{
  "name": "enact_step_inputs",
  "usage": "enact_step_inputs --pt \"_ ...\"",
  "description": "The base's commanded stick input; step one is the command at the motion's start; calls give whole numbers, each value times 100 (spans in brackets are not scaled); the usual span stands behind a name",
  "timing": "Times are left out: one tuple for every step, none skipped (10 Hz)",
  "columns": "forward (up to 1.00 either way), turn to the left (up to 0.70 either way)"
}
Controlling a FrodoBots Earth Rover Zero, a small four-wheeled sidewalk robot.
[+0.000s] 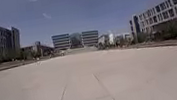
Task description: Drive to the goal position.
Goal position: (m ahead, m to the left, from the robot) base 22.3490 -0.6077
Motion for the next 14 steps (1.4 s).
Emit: enact_step_inputs --pt "70 2" --pt "70 2" --pt "70 2" --pt "70 2" --pt "70 2" --pt "70 2" --pt "70 2" --pt "70 2" --pt "70 2" --pt "70 2" --pt "70 2" --pt "70 2" --pt "70 2" --pt "70 2"
